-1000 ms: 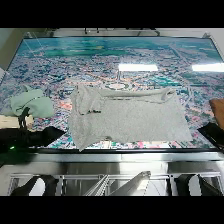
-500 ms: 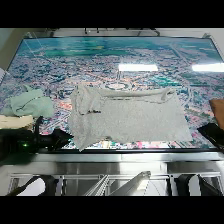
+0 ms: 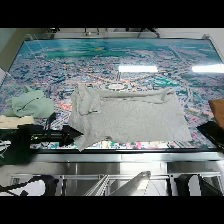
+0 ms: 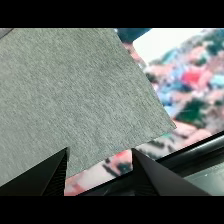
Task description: Fold the shirts.
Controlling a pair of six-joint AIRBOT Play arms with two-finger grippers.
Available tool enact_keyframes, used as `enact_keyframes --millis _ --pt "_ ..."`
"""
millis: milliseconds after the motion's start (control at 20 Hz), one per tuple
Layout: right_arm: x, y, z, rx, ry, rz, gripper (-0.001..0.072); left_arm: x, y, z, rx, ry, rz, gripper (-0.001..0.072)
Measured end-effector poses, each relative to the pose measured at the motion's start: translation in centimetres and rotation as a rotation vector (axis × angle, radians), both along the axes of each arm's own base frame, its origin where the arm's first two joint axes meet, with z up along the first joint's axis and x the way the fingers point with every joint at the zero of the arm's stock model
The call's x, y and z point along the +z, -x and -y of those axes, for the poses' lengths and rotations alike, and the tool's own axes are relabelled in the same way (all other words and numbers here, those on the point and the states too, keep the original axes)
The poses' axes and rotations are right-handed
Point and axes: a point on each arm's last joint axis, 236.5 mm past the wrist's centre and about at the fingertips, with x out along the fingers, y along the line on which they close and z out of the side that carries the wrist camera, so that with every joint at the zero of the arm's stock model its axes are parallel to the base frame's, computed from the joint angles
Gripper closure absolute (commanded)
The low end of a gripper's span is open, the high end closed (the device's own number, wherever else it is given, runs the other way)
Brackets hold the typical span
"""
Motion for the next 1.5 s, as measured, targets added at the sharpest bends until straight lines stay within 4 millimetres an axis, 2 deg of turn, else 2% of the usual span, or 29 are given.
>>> enact_keyframes --millis 50,200,500,650,900,1250,1450,1500 --pt "-0.5 0.0 0.0 -0.003 -0.018 -0.022 0.0258 0.0 -0.2 0.5 -0.029 0.000 0.009 0.0693" --pt "-2.6 0.2 0.7 0.001 -0.059 -0.127 0.0257 0.3 -0.4 1.7 -0.092 0.011 0.024 0.0692" --pt "-6.3 1.5 3.6 0.003 -0.195 -0.276 0.0258 0.9 0.0 2.6 -0.136 0.044 0.016 0.0693" --pt "-8.1 1.9 4.3 0.002 -0.306 -0.277 0.0259 1.2 0.2 2.8 -0.143 0.056 0.009 0.0692" --pt "-10.5 0.7 4.9 0.028 -0.394 -0.214 0.0260 1.5 0.4 3.0 -0.150 0.069 0.005 0.0692" --pt "-11.9 -0.6 3.4 0.078 -0.520 -0.147 0.0264 1.6 0.5 3.0 -0.154 0.076 0.007 0.0692" --pt "-11.9 -1.0 1.1 0.117 -0.638 -0.143 0.0270 1.6 0.5 3.0 -0.156 0.078 0.008 0.0692" --pt "-11.9 -0.9 0.2 0.142 -0.667 -0.158 0.0342 1.6 0.5 3.0 -0.156 0.078 0.009 0.0692"
